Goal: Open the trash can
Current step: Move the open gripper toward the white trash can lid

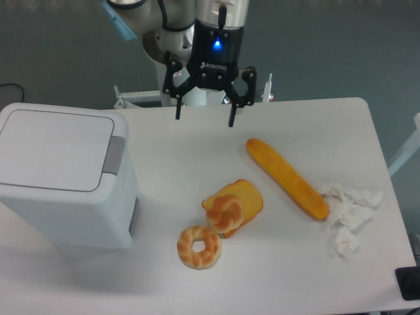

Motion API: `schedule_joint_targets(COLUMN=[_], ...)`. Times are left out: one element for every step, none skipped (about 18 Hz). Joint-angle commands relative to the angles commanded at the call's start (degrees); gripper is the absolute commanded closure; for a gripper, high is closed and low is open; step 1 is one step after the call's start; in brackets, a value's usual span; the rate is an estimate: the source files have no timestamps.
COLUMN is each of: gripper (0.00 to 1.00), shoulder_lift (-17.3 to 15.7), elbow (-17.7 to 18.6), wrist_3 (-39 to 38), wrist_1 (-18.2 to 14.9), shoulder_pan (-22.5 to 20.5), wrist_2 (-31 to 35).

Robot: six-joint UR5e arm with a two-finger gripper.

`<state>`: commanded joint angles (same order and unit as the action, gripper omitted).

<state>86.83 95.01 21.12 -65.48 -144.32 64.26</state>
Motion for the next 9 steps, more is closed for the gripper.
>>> schedule_joint_targets(gripper=[0.0, 0.0, 0.0, 0.0, 0.0, 0.0, 0.0, 0.0, 0.0], shoulder_lift=[0.44, 0.62, 0.97, 1.4, 1.67, 1.93, 2.2, 2.29, 2.81], elbow=[0.0, -0.17, -0.35, -0.53, -0.7, -0.79, -0.88, -0.97, -0.88], wrist_3=[-2.73, -4.75, -5.91, -6.7, -7.06, -7.06, -7.06, -7.06, -7.23], wrist_1=[0.0, 0.17, 0.52, 0.61, 0.62, 0.7, 0.79, 0.79, 0.79], shoulder_pan=[0.53, 0.97, 1.15, 1.41, 1.58, 1.85, 2.2, 2.2, 2.29], wrist_2=[-0.44, -0.97, -1.93, -2.99, -3.52, -3.7, -4.05, -4.75, -5.89])
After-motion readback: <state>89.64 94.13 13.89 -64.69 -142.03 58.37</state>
